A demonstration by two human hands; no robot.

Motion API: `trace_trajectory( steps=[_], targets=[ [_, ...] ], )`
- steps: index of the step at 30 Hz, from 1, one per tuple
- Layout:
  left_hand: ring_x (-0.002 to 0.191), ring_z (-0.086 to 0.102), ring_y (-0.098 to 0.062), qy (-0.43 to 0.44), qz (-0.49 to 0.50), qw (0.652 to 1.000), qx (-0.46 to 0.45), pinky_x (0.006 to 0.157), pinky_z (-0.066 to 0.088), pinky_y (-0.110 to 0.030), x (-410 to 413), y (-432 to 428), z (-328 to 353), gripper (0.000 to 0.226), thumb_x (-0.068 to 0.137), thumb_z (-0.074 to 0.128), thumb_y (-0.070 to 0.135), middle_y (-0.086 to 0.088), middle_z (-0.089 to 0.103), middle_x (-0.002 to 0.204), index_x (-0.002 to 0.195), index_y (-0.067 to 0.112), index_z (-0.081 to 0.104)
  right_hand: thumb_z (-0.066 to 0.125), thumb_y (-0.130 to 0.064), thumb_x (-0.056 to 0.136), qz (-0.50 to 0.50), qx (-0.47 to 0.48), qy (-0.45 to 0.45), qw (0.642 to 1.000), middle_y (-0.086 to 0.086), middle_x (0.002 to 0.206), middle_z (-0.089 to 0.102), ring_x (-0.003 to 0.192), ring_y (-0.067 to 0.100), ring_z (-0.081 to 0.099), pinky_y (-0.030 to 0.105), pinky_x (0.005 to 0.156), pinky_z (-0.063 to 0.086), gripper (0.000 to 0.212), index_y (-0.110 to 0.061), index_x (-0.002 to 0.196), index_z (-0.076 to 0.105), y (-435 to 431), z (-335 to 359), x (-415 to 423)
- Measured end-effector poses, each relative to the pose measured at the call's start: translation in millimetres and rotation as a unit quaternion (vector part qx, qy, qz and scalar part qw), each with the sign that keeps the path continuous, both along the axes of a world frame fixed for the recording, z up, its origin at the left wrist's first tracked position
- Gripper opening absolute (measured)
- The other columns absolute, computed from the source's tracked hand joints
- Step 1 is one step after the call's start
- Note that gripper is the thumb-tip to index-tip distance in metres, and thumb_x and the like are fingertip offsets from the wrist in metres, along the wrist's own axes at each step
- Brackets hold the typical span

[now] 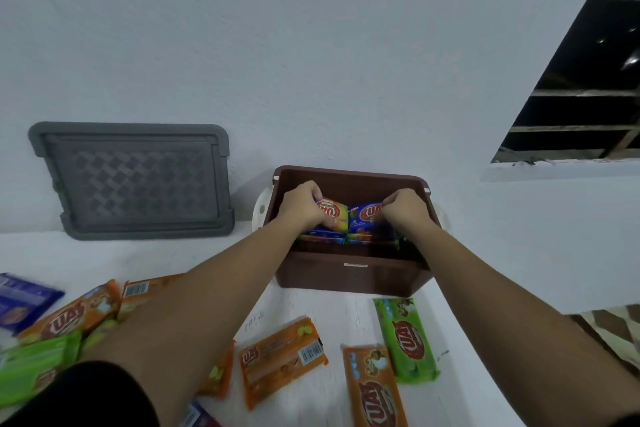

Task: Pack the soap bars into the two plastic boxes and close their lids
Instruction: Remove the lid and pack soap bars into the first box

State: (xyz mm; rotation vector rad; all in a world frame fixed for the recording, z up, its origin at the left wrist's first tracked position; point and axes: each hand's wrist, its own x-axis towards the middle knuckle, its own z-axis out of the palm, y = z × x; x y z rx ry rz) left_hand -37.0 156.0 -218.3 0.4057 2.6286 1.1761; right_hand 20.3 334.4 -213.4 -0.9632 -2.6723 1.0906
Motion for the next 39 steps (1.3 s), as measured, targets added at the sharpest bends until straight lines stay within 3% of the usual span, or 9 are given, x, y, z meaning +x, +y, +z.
trace_trajectory(
  steps=[8,16,25,29,32,36,39],
  targets=[
    [0.105,0.058,-0.025,0.051,-0.028,0.992,-0.109,0.081,0.049,-0.034,2.5,4.6,-4.2,0.048,0.074,0.081,0.031,-0.010,0.060,0.116,0.097,0.018,0.042,0.079,-0.028,0.076,0.030,0.085,-0.061,0.994,0.011,0.116,0.065,0.104,0.023,0.064,0.034,0.090,0.053,0.052,-0.007,0.119,0.057,-3.3,-9.7,-1.8],
    [0.109,0.058,-0.026,0.064,-0.037,0.981,-0.177,0.089,0.051,-0.037,-1.3,8.2,-9.5,0.052,0.080,0.074,0.035,-0.011,0.059,0.121,0.119,0.015,0.047,0.075,-0.029,0.080,0.059,0.109,-0.083,0.989,0.011,0.119,0.062,0.106,0.023,0.063,0.033,0.089,0.051,0.052,-0.008,0.122,0.053,-4.5,-11.0,-1.1],
    [0.108,0.060,-0.024,0.073,-0.040,0.982,-0.169,0.087,0.048,-0.032,5.8,2.5,2.0,0.050,0.079,0.076,0.035,-0.010,0.063,0.120,0.118,0.011,0.056,0.073,-0.031,0.082,0.101,0.125,-0.102,0.982,0.010,0.115,0.066,0.101,0.022,0.064,0.029,0.083,0.050,0.046,-0.006,0.118,0.060,-6.5,3.6,8.5],
    [0.111,0.058,-0.022,0.153,-0.029,0.983,-0.096,0.086,0.045,-0.027,20.1,-6.5,20.3,0.046,0.081,0.073,0.028,-0.007,0.062,0.123,0.122,0.014,0.058,0.065,-0.029,0.088,0.105,0.170,-0.045,0.979,0.009,0.118,0.065,0.103,0.021,0.063,0.026,0.080,0.048,0.038,-0.008,0.120,0.061,-13.4,18.6,32.8],
    [0.100,0.058,-0.012,0.246,-0.033,0.969,-0.011,0.078,0.042,-0.017,41.6,-17.5,34.3,0.034,0.083,0.071,0.026,0.000,0.064,0.116,0.115,0.017,0.063,0.062,-0.031,0.090,0.097,0.220,0.022,0.970,0.009,0.121,0.061,0.107,0.021,0.058,0.029,0.082,0.049,0.033,-0.013,0.118,0.063,-24.5,27.0,57.3],
    [0.086,0.054,-0.003,0.399,-0.114,0.904,0.101,0.074,0.049,-0.020,85.5,-40.4,35.4,0.017,0.082,0.069,0.020,0.001,0.069,0.096,0.096,0.012,0.070,0.060,-0.033,0.090,0.082,0.242,0.128,0.958,0.002,0.102,0.056,0.092,0.012,0.053,0.018,0.064,0.041,0.015,-0.020,0.096,0.062,-44.1,33.5,94.7],
    [0.086,0.055,-0.005,0.425,-0.197,0.877,0.105,0.076,0.045,-0.017,114.5,-57.2,11.2,0.011,0.084,0.062,0.020,0.004,0.067,0.089,0.088,0.013,0.070,0.059,-0.032,0.090,0.129,0.230,0.156,0.952,-0.005,0.084,0.052,0.072,0.006,0.048,0.014,0.055,0.029,0.017,-0.020,0.079,0.058,-59.4,33.5,127.1]
  ],
)
